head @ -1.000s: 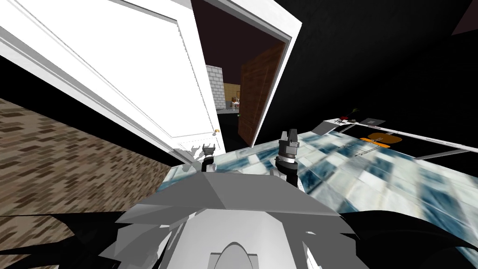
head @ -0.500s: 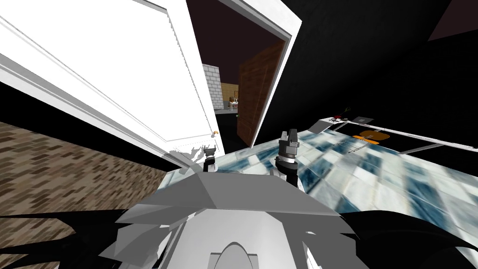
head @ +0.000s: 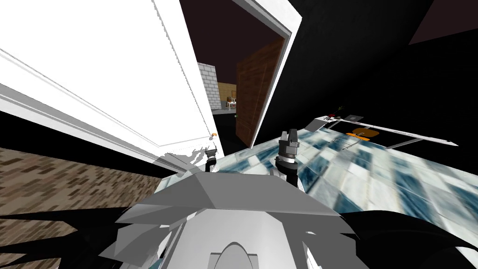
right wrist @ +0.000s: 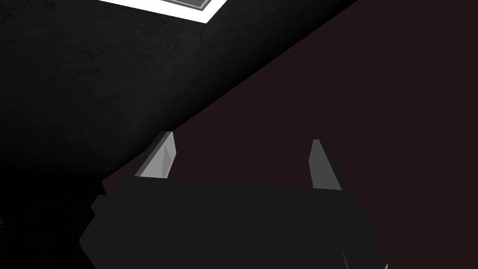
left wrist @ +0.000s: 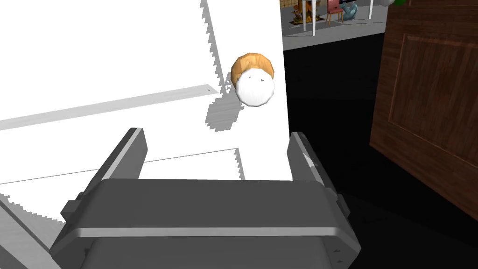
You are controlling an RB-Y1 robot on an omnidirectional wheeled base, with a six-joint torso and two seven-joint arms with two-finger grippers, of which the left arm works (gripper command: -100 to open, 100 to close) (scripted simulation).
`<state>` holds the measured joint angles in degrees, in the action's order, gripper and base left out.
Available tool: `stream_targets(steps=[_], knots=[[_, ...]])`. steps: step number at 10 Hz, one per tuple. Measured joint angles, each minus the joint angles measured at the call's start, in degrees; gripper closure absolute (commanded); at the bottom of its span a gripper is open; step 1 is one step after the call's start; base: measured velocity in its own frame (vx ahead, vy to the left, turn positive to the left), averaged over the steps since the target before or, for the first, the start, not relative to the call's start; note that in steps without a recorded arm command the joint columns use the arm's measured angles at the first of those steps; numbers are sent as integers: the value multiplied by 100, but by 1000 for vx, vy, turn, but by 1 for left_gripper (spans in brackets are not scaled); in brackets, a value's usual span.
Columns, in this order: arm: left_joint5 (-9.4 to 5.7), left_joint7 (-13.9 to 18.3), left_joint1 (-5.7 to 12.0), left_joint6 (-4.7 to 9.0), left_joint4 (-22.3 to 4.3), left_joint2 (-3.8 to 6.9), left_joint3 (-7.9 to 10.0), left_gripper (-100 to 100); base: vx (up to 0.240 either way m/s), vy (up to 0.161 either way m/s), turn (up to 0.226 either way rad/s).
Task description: Push the door open
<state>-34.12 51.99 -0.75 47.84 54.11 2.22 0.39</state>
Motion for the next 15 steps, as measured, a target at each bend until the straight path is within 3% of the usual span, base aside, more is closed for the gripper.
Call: stream_targets(steps=[5, 8, 9, 12, 15], knots=[[-336, 604, 334, 248, -774, -180, -33, -100, 102, 76, -80], [-460, 821, 441, 328, -1014, -275, -40, -100, 77, 49, -42], [-469, 787, 397, 295, -929, -212, -29, -100, 167, 78, -26], [-479, 896, 449, 386, -1117, -31, -24, -100, 189, 85, -29], [-500, 937, 412, 388, -1111, -18, -4, -100, 198, 87, -29]])
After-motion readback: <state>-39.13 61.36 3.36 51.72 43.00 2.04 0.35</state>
